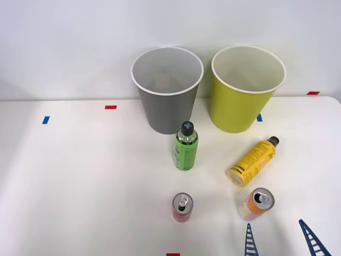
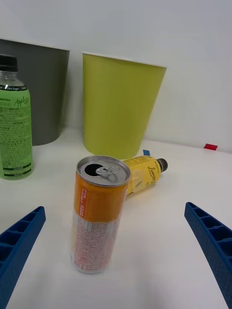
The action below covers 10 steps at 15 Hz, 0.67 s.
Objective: Put cans in the gray bin, plastic bottles in the light green bin
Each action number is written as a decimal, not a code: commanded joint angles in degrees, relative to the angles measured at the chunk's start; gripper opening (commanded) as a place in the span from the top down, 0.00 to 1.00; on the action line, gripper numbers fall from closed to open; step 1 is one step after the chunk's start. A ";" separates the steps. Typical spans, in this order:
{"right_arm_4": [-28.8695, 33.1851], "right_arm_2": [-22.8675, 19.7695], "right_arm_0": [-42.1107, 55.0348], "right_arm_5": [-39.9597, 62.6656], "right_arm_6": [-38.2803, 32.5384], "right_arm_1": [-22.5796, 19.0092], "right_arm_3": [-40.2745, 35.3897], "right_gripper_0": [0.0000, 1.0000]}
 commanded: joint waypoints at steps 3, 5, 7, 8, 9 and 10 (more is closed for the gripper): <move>-1.76 0.98 -0.18 -5.74 -0.97 0.18 2.57 0.00; -5.54 1.51 -0.61 -5.74 -1.67 0.09 2.57 0.00; -9.93 2.65 -1.14 -4.95 -2.11 -0.88 2.66 0.00; -12.22 3.71 -1.49 -4.43 -1.93 -1.76 2.57 0.00; -13.45 4.76 -2.20 -4.25 -1.67 -2.73 2.57 0.00; -13.80 5.91 -3.25 -4.25 -1.58 -3.87 2.84 0.00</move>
